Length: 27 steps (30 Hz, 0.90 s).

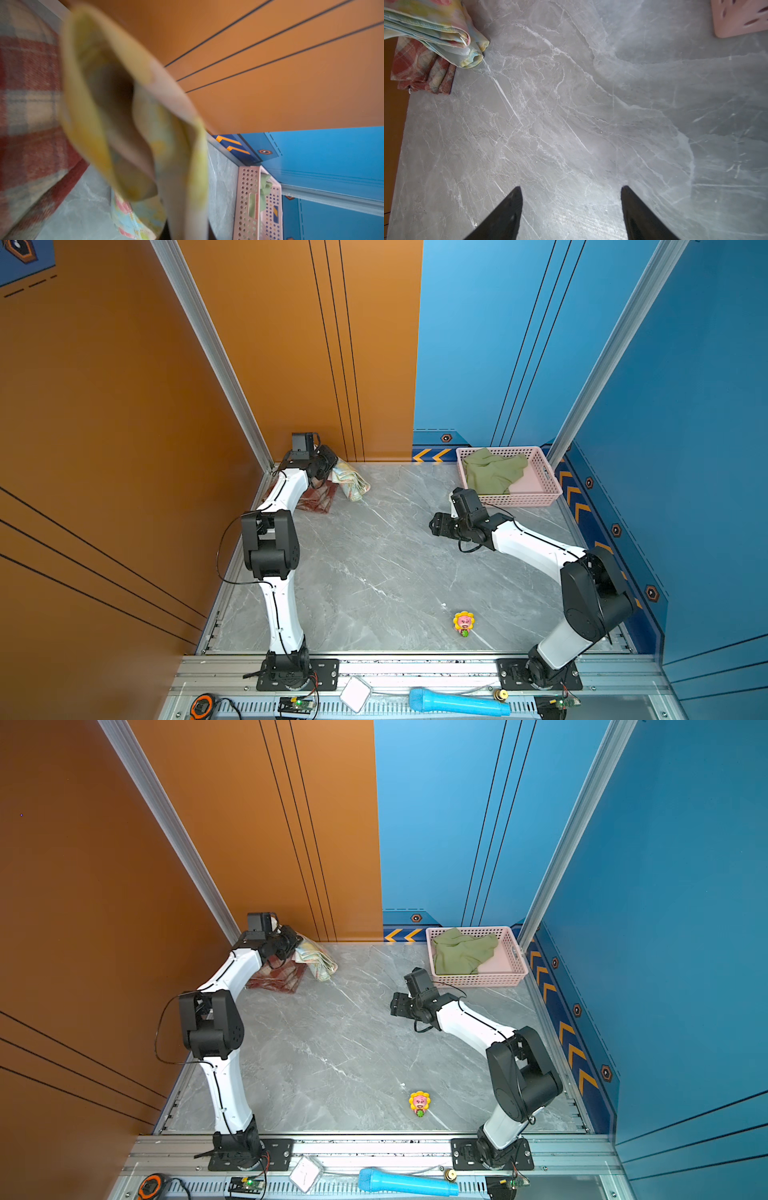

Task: Fold and stack the skirts
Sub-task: 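Lay the floral skirt on the plaid skirt with the left gripper while right withdraws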

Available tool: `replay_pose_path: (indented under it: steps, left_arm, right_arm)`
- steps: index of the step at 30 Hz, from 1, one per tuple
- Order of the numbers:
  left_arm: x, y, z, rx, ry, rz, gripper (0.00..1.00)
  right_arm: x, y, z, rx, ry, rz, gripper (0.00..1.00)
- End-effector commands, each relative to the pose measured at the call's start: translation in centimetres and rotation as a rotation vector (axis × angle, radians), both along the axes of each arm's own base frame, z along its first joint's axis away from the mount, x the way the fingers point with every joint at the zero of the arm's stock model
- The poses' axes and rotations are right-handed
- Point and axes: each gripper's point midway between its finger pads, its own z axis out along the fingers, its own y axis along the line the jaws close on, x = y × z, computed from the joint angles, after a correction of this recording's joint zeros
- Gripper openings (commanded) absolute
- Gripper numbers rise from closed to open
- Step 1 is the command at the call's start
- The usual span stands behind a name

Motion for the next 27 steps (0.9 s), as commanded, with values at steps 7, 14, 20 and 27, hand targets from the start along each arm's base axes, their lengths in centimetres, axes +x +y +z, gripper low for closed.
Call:
replay_pose_path:
  steps: [7, 14, 20, 27]
  left_arm:
    - [4.8, 2.5, 8.6, -0.143, -0.276, 0.074, 0.00]
    - [6.0, 7.2, 9.7, -0.180, -0.338, 0.209, 0.00]
    - [6.3, 10.2, 7.1, -0.216, -0.310, 0.317, 0.00]
    - [5.1, 12.9, 2.7, -0.226, -0.238, 0.435, 0.00]
  right_arm:
    - [0.2, -0.4, -1.4, -0.040, 0.032, -0.017, 0.75]
    - [0.6, 0.5, -2.1, -0.041, 0.045, -0.004, 0.75]
    - [0.8, 1.1, -2.0, -0.037, 0.043, 0.005, 0.75]
    - [0.5, 1.1, -1.9, -0.038, 0.040, 0.009, 0.75]
